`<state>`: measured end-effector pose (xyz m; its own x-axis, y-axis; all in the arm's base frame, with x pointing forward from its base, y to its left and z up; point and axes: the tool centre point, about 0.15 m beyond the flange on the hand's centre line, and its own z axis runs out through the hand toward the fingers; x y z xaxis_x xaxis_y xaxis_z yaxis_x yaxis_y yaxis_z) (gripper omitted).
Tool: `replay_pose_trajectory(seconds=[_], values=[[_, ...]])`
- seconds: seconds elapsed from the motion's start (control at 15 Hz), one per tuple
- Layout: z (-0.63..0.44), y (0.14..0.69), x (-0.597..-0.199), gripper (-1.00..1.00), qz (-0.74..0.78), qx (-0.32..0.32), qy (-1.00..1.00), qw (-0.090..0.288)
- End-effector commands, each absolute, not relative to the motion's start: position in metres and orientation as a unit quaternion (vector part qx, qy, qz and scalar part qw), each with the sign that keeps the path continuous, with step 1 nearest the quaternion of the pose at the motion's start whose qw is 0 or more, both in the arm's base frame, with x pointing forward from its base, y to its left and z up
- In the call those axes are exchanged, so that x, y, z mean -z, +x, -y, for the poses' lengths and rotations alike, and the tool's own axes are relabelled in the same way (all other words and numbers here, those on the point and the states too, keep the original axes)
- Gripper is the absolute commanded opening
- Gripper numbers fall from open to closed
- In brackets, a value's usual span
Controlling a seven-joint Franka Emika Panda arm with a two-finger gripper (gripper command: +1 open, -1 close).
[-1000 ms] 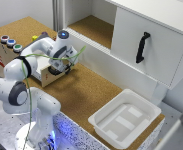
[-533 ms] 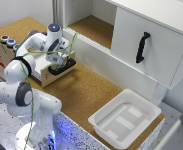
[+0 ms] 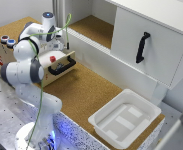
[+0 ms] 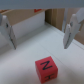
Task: Open the cabinet drawer
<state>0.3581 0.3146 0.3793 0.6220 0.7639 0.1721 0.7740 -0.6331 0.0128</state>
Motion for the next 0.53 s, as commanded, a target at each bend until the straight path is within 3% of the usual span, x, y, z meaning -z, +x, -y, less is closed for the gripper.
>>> replay_pose_trajectory(seconds=[0.0, 0.4, 0.47], values=[[-0.3, 0.391, -0.34, 1.0, 0.444, -0.002, -0.896, 0.017], [-0.291, 0.385, -0.313, 1.0, 0.482, 0.008, -0.876, 0.038], [-0.293, 0.381, -0.315, -1.0, 0.487, 0.015, -0.872, 0.033]])
